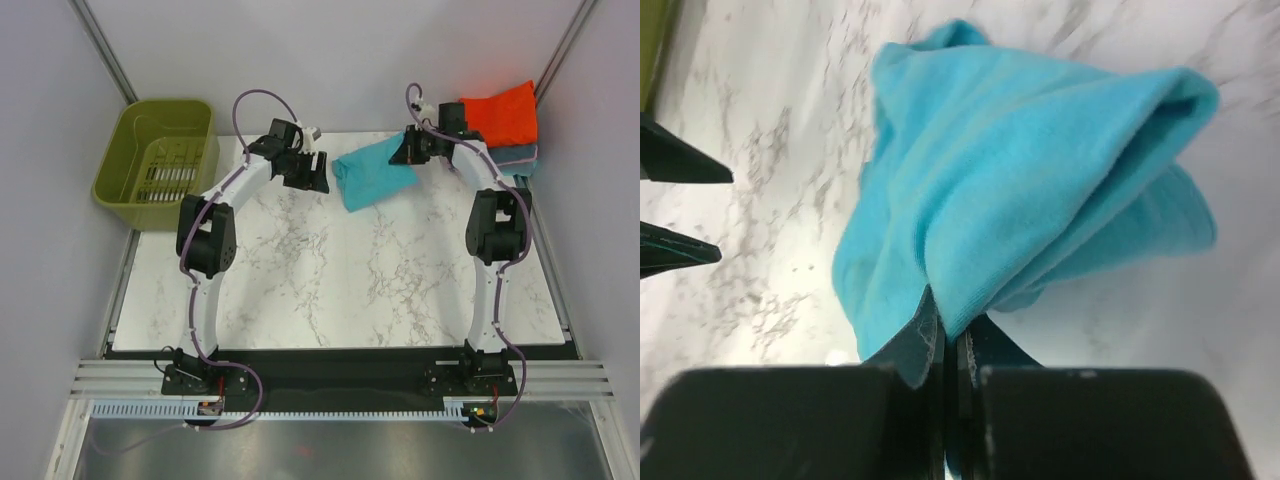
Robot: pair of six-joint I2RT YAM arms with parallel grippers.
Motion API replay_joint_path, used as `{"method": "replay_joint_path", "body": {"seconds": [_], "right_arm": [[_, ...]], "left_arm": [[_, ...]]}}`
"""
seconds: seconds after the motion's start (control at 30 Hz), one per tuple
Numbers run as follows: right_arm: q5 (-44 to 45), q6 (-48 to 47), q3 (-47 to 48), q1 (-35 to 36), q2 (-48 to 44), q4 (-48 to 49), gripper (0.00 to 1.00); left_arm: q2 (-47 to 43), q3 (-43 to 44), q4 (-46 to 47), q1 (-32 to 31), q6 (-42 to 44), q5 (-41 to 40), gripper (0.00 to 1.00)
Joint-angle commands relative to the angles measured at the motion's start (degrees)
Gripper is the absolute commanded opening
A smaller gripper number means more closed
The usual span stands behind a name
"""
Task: Fold and stack the t-shirts
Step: Neatly place the folded tshirt to the corner
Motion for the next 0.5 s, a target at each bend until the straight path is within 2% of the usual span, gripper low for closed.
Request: {"method": "replay_joint_path", "body": {"seconds": [0.0, 0.23, 0.47], "right_arm": [[4.98, -9.17, 6.0, -2.3, -5.39, -4.2, 0.0], [10.69, -14.53, 11.97, -5.2, -5.83, -5.43, 0.0], [16.23, -19.45, 25.51, -6.78, -2.23, -6.93, 0.0]], "left_arm": [[-2.34, 1.31, -1.18, 0.49, 4.46, -3.62, 0.8], [-1.46, 1.22, -1.18, 0.41, 4.29, -2.74, 0.8], [-1.11, 0.95, -1.18, 0.14, 3.76, -1.51, 0.8]]}}
